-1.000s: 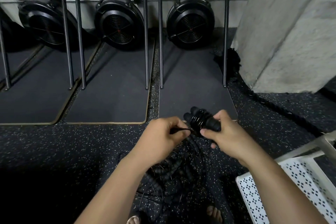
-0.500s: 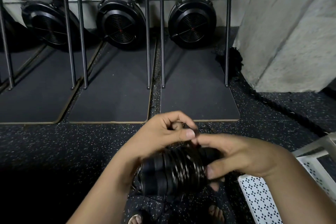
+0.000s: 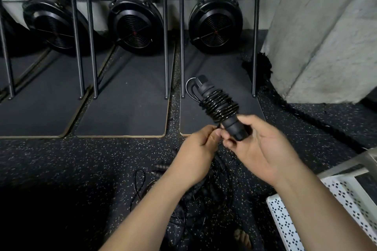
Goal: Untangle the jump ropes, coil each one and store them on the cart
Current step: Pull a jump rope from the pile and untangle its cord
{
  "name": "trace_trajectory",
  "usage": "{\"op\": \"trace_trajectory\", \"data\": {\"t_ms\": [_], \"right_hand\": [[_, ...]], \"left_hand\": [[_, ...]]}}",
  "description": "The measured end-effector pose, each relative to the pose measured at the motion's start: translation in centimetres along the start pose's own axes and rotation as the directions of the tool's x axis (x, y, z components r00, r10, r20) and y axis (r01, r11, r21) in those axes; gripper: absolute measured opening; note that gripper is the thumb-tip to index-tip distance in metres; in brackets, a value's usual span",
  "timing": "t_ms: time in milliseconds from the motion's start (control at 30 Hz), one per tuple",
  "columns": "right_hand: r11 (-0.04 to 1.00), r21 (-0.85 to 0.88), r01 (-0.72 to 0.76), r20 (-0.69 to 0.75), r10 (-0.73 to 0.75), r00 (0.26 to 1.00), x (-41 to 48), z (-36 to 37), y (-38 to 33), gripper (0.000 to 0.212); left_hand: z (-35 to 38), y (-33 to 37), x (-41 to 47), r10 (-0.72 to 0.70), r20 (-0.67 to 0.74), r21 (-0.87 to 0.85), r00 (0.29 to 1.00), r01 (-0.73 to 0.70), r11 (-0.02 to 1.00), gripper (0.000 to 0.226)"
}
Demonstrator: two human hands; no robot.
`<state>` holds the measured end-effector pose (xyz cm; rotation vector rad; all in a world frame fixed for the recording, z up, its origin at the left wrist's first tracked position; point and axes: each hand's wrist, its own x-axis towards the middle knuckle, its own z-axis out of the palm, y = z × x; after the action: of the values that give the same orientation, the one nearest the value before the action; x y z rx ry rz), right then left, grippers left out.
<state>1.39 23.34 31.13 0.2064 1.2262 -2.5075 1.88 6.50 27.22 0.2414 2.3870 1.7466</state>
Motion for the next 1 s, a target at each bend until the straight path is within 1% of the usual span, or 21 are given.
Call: {"op": "trace_trajectory", "data": {"t_ms": [67, 133, 233, 300, 367, 433, 500, 567, 633, 667, 733, 767, 833, 900, 933, 1000], "right_hand": [[0.995, -0.09, 0.042, -0.061, -0.048, 0.997, 0.4, 0.0, 0.7, 0.039], [0.976, -0.21, 0.055, -0.091, -0.076, 0.993, 0.5, -0.1, 1.2, 0.038], [0.918, -0.394, 0.052, -0.074, -0.088, 0.993, 0.5, -0.4, 1.3, 0.038], [0.887, -0.46, 0.048, -0.074, -0.092, 0.993, 0.3, -0.6, 0.8, 0.042], [0.873, -0.488, 0.016, -0.071, -0.058, 0.996, 0.1, -1.0, 0.0, 0.05], [0.845, -0.531, -0.056, -0.048, 0.036, 0.998, -0.3, -1.4, -0.6, 0.065], [0.813, -0.569, -0.127, -0.019, 0.141, 0.99, -0.7, -1.7, -1.0, 0.074], [0.797, -0.587, -0.144, 0.024, 0.194, 0.981, -1.0, -1.8, -1.2, 0.07], [0.769, -0.629, -0.115, 0.049, 0.187, 0.981, -1.2, -1.6, -1.2, 0.058], [0.769, -0.632, -0.101, 0.04, 0.162, 0.986, -1.2, -1.6, -1.2, 0.054], [0.816, -0.572, -0.082, 0.016, 0.111, 0.994, -0.9, -1.6, -1.1, 0.052], [0.856, -0.512, -0.072, 0.009, 0.089, 0.996, -0.8, -1.5, -1.0, 0.052], [0.926, -0.375, -0.044, -0.018, 0.04, 0.999, -0.4, -1.5, -1.1, 0.05], [0.956, -0.292, -0.021, -0.074, -0.001, 0.997, -0.2, -1.6, -1.1, 0.045], [0.957, -0.29, -0.012, -0.105, -0.02, 0.994, -0.1, -1.7, -0.9, 0.044], [0.937, -0.35, 0.006, -0.162, -0.067, 0.985, 0.1, -1.7, -0.4, 0.045]], "left_hand": [[0.1, -0.4, 0.1, -0.034, 0.001, 0.03, 0.999, 0.034, 0.999, 0.022], [0.2, -0.4, 0.1, -0.07, -0.005, 0.026, 0.998, 0.07, 0.997, 0.023], [0.1, -0.6, 0.0, -0.139, -0.011, -0.032, 0.99, 0.139, 0.99, 0.027], [-0.2, -0.3, -0.1, -0.17, 0.009, -0.026, 0.985, 0.171, 0.985, 0.028], [-0.5, -0.4, -0.2, -0.179, 0.042, -0.002, 0.983, 0.179, 0.984, 0.026], [-0.7, -0.5, -0.2, -0.175, 0.065, 0.05, 0.982, 0.172, 0.984, 0.025], [-1.0, -0.5, -0.3, -0.146, 0.124, 0.098, 0.982, 0.134, 0.986, 0.026], [-1.1, -0.6, -0.4, -0.117, 0.159, 0.099, 0.98, 0.102, 0.99, 0.029], [-1.0, -0.8, -0.4, -0.106, 0.161, 0.072, 0.981, 0.096, 0.993, 0.031], [-0.9, -0.8, -0.3, -0.103, 0.147, 0.057, 0.984, 0.095, 0.994, 0.028], [-1.0, -0.6, -0.2, -0.077, 0.12, 0.026, 0.99, 0.075, 0.997, 0.023], [-1.1, -0.3, -0.2, -0.059, 0.105, 0.037, 0.993, 0.055, 0.998, 0.024], [-1.4, 0.1, -0.2, -0.016, 0.096, 0.088, 0.995, 0.008, 0.996, 0.034], [-1.4, 0.4, -0.3, 0.01, 0.115, 0.108, 0.993, -0.022, 0.994, 0.036], [-1.3, 0.6, -0.4, 0.008, 0.114, 0.108, 0.993, -0.02, 0.994, 0.034], [-1.1, 0.6, -0.4, -0.018, 0.1, 0.1, 0.995, 0.008, 0.995, 0.029]]}}
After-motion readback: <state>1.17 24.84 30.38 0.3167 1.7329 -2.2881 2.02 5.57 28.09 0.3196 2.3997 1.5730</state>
